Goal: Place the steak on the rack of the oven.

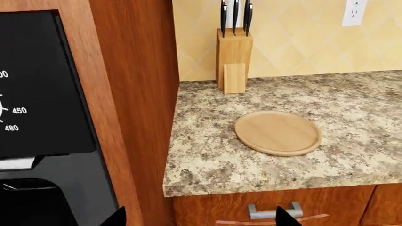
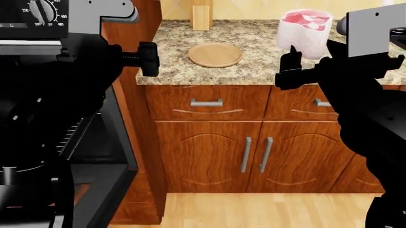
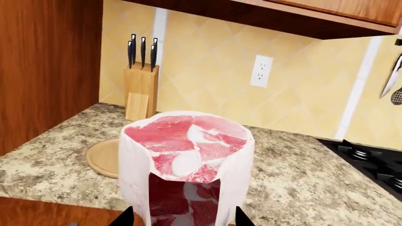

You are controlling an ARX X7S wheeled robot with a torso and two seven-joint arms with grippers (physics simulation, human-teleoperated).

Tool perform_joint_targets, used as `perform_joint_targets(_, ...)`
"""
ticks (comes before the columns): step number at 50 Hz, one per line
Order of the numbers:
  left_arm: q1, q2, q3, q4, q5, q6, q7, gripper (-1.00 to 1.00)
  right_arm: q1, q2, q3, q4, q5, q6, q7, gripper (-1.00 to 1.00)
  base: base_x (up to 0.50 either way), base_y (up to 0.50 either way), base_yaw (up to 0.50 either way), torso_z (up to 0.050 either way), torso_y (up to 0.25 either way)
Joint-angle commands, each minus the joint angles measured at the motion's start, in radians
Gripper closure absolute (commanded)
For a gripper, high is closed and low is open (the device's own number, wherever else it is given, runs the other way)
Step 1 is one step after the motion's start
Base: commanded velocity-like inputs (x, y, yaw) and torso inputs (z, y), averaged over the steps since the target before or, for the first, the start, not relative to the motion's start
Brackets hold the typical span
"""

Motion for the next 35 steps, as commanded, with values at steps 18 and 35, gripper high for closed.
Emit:
perform_joint_targets(18, 0.010, -0.013, -0.003, 0.004, -0.015, 0.007, -0.006, -1.00, 0.015, 0.008, -0.040, -0.008, -0.018, -0.004, 0.005, 1.00, -0.02, 0.16, 0.00, 0.000, 0.000)
perform_joint_targets(35, 0.021, -0.019, -0.010, 0.014, -0.027, 0.008, -0.015, -1.00, 0.007, 0.003, -0.024, -0.058, 0.013, 0.028, 0.020, 1.00, -0.01, 0.50, 0.00, 0.000, 0.000)
